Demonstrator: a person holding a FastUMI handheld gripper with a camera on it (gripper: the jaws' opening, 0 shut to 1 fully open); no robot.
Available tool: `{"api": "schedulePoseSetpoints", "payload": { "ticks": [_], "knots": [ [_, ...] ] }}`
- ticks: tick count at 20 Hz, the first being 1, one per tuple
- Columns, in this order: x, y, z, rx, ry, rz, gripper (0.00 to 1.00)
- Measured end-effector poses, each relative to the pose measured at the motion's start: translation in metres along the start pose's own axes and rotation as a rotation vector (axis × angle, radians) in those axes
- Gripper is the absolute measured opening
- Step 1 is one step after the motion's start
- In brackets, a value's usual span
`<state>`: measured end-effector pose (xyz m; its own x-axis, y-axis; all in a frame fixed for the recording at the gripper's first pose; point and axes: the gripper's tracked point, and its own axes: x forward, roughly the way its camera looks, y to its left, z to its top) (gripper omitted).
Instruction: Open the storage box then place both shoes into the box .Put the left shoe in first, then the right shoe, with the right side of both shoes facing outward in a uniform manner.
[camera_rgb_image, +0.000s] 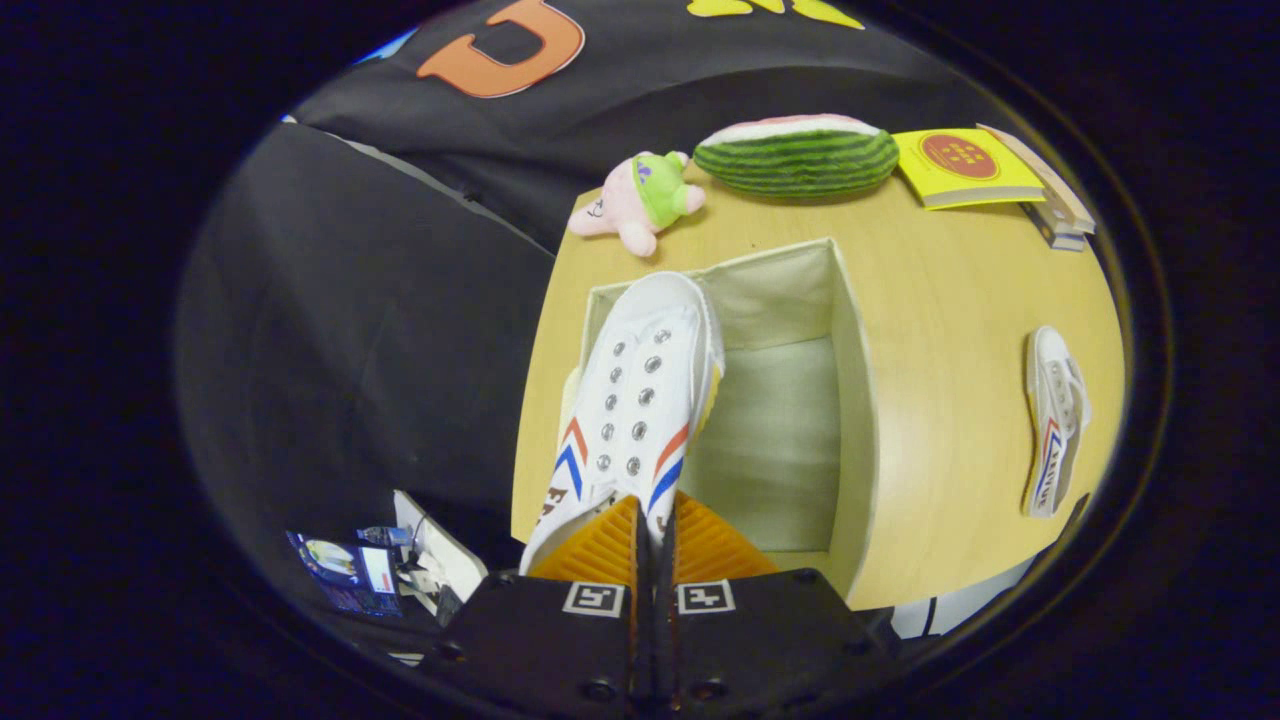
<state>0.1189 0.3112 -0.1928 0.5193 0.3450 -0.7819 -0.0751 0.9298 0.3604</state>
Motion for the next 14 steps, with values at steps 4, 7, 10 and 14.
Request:
{"api": "schedulePoseSetpoints", "payload": {
  "ticks": [4, 7, 10, 14],
  "knots": [
    [0.012, 0.003, -0.004, 0.035, 0.005, 0.006, 0.06],
    [0.019, 0.017, 0.008, 0.014, -0.029, 0.073, 0.32],
    [-0.002, 0.016, 0.02, -0.065, -0.095, 0.034, 0.69],
    [-0.036, 0.014, 0.036, -0.136, -0.216, -0.01, 0.79]
  ]
}}
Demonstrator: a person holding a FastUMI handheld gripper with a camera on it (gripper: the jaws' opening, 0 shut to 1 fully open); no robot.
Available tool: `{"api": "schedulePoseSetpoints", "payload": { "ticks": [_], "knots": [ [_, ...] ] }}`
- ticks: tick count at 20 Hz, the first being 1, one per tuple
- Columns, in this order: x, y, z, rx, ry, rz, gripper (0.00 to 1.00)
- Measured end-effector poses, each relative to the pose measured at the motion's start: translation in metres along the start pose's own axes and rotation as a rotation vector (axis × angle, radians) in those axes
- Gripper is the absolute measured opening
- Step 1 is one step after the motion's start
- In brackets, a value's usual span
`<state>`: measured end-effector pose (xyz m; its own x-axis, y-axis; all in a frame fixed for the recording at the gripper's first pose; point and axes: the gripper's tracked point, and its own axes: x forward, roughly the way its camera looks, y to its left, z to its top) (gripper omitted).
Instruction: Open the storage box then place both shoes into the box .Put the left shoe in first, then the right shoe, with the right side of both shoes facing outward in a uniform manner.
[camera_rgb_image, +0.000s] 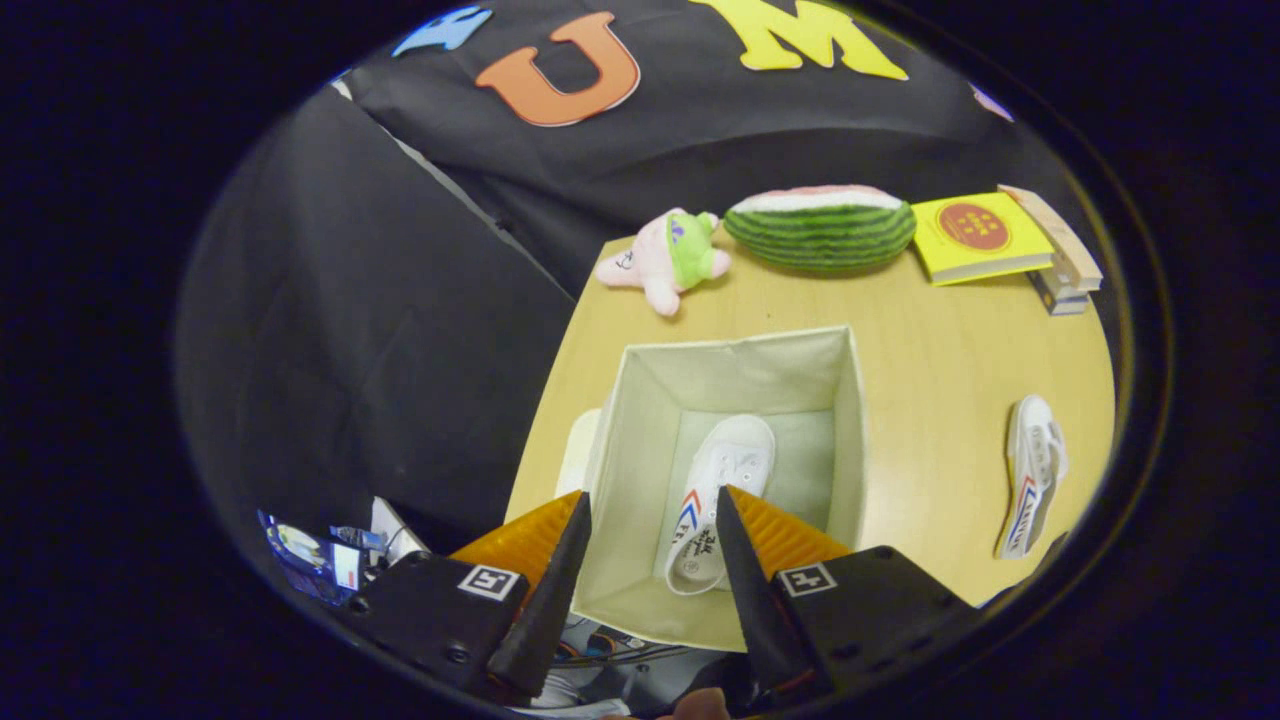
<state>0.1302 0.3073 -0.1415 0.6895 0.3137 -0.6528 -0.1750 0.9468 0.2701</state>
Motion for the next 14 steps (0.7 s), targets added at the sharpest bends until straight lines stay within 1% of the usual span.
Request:
{"api": "schedulePoseSetpoints", "payload": {
  "ticks": [3, 5, 8, 9, 11, 12, 14],
  "knots": [
    [-0.031, -0.015, 0.014, -0.046, -0.085, -0.034, 0.8],
    [-0.058, -0.031, 0.025, -0.094, -0.141, -0.088, 0.8],
    [-0.098, -0.066, 0.034, -0.132, -0.2, -0.167, 0.81],
    [-0.111, -0.082, 0.038, -0.14, -0.222, -0.2, 0.87],
    [-0.135, -0.119, 0.04, -0.142, -0.241, -0.279, 0.93],
    [-0.145, -0.134, 0.038, -0.137, -0.242, -0.292, 0.95],
    [-0.164, -0.166, 0.031, -0.115, -0.228, -0.32, 0.96]
  ]
}}
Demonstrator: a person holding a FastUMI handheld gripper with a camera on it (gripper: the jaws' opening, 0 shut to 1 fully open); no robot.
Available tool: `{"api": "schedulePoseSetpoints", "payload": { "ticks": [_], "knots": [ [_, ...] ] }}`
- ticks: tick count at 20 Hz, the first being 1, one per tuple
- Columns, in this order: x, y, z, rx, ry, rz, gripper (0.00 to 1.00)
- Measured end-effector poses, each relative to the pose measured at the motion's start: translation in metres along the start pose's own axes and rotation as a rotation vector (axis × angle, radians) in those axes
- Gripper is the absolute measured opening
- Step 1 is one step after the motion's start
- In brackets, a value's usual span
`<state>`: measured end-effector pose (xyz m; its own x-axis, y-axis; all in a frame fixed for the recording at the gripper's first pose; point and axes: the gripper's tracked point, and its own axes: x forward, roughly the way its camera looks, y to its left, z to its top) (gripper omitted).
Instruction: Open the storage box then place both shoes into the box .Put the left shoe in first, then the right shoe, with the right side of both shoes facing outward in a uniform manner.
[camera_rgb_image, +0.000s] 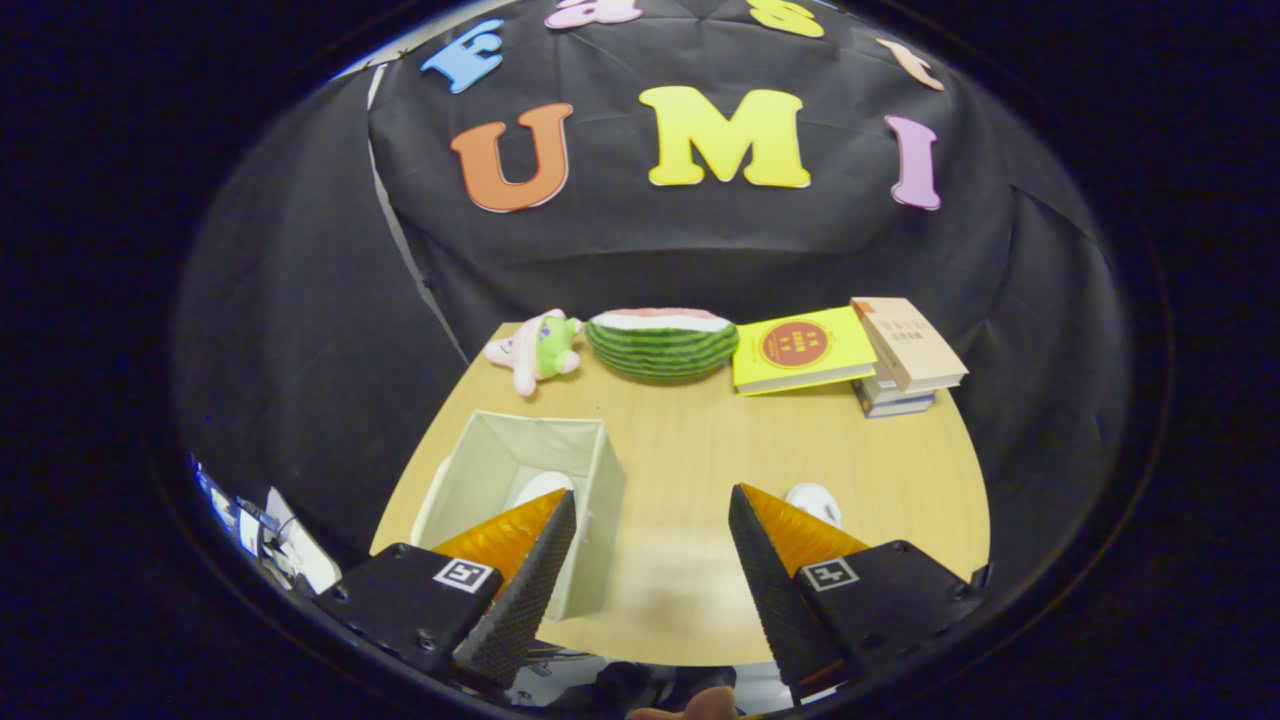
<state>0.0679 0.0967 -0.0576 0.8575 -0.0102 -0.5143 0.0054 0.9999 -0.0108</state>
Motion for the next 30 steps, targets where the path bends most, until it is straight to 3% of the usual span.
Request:
{"api": "schedulePoseSetpoints", "payload": {
  "ticks": [3, 10, 17, 22, 28, 30],
  "knots": [
    [-0.001, -0.062, -0.022, -0.002, 0.037, -0.047, 0.96],
    [0.03, -0.167, -0.074, -0.004, 0.199, -0.072, 0.96],
    [0.101, -0.214, -0.158, 0.014, 0.423, -0.003, 0.96],
    [0.135, -0.228, -0.195, 0.02, 0.513, 0.026, 0.95],
    [0.159, -0.219, -0.216, 0.121, 0.593, 0.107, 0.8],
    [0.163, -0.216, -0.219, 0.149, 0.614, 0.121, 0.68]
  ]
}}
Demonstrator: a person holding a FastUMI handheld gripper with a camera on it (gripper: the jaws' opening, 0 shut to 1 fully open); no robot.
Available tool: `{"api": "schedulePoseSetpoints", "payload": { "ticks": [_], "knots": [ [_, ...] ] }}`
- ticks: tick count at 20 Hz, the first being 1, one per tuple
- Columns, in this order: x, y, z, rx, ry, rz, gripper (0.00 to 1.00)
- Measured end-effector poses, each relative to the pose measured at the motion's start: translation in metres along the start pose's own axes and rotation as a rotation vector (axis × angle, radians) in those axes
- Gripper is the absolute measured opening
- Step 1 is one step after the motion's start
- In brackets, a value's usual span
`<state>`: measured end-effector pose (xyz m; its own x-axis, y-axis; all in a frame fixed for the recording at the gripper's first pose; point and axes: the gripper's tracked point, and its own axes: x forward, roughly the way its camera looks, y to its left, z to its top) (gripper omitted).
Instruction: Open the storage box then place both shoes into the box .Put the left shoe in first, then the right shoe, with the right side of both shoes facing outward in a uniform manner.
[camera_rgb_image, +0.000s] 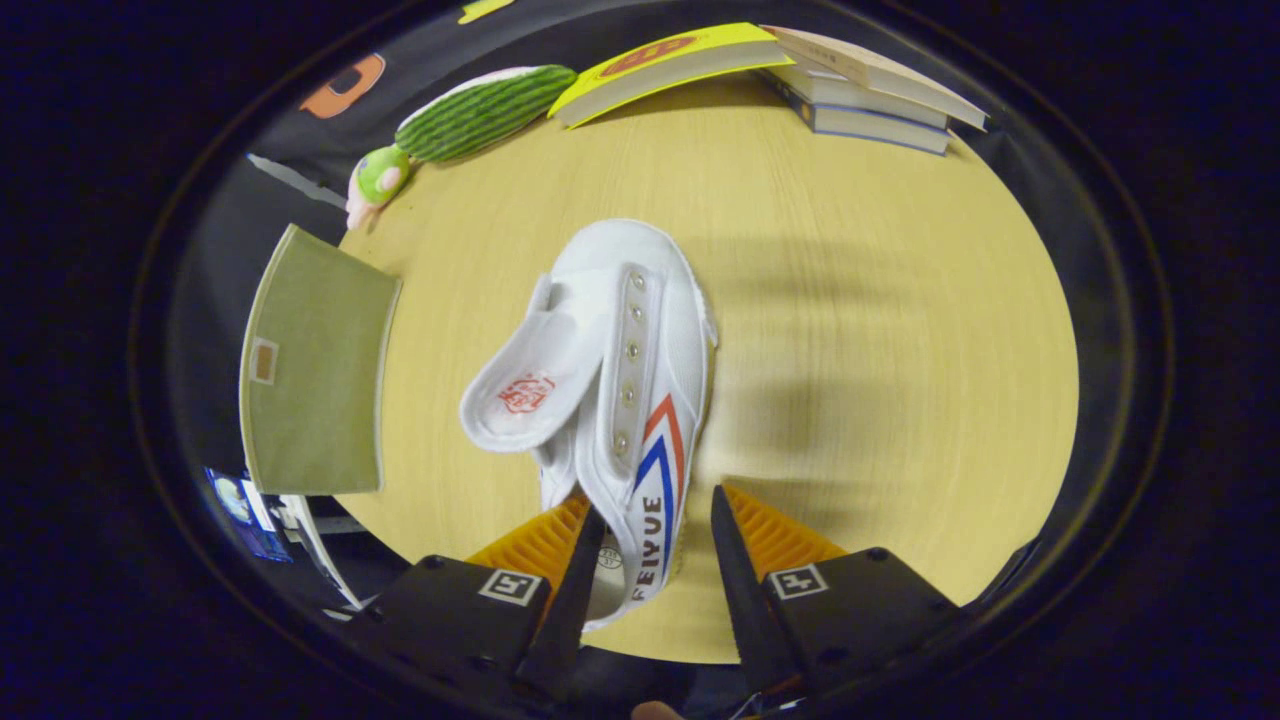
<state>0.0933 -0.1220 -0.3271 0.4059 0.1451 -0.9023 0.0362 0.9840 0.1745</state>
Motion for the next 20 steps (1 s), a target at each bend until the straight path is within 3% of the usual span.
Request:
{"api": "schedulePoseSetpoints", "payload": {
  "ticks": [2, 3, 7, 12, 16, 20],
  "knots": [
    [0.003, -0.002, -0.003, 0.025, 0.009, -0.016, 0.55],
    [0.006, -0.001, -0.004, 0.039, 0.007, -0.017, 0.41],
    [0.0, 0.004, -0.004, 0.094, -0.002, -0.001, 0.08],
    [-0.017, 0.026, -0.006, 0.174, -0.025, 0.068, 0.06],
    [-0.041, 0.059, -0.002, 0.157, -0.068, 0.105, 0.06],
    [-0.065, 0.114, -0.005, 0.228, -0.067, 0.233, 0.06]
  ]
}}
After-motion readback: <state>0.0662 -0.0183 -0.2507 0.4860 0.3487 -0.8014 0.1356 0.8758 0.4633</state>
